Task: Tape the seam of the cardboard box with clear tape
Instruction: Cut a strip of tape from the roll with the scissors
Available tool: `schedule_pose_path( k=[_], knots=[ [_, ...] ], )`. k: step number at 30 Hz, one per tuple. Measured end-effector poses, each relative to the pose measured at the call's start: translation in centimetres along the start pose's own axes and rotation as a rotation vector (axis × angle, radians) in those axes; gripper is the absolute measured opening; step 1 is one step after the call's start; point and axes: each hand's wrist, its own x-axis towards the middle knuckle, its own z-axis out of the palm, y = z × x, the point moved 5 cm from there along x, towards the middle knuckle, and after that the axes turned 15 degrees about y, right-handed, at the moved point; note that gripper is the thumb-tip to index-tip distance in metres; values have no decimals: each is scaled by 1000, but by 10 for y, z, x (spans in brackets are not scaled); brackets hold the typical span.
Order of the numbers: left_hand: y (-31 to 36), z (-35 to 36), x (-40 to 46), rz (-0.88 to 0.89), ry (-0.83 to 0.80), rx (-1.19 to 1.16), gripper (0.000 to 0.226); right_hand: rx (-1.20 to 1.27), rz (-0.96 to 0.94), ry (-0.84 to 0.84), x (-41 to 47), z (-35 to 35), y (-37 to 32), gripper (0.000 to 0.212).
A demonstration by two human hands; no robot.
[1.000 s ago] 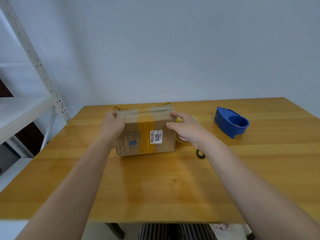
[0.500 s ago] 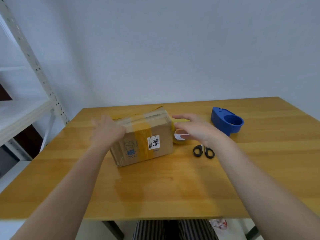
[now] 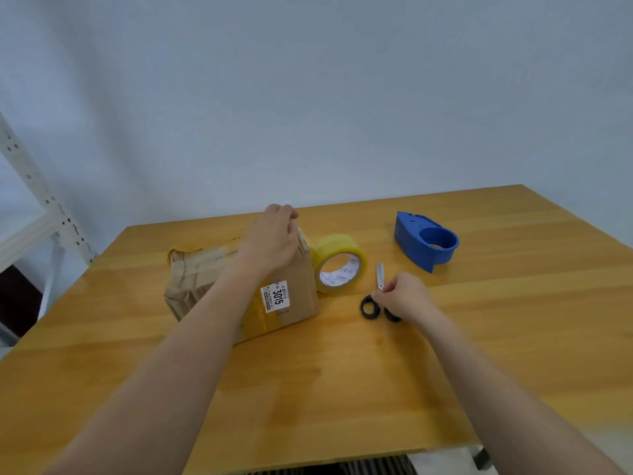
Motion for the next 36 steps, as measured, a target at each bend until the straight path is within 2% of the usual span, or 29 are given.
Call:
schedule_pose_path(
  k=[4,9,13,18,23,30,33,36],
  knots=[
    [0,14,6,-25,-32,0,37,-96,-55,103,5,1,5,35],
    [-12,19,9,-182,-17,-191,33,-269,-87,126,10,0,1,44],
    [-18,19,9,-261,-11,-252,36,-491,-109,103,10,-3,-8,38],
    [-22,19,11,-284,-10,-270,39,-504,-67,36,14,-5,-9,29],
    [-24,19,11,-296,-14,-287,41,-211,23,28,20,-19,0,32],
    [-24,17,9,-291,7,-265,40,655,218,-23,7,-23,1,31],
    [-22,16,10,-277,19,-266,31,964,231,-204,-7,-15,-12,34],
    [-20,16,10,-260,32,-243,28,1099,254,-442,-22,-5,-22,35]
  ],
)
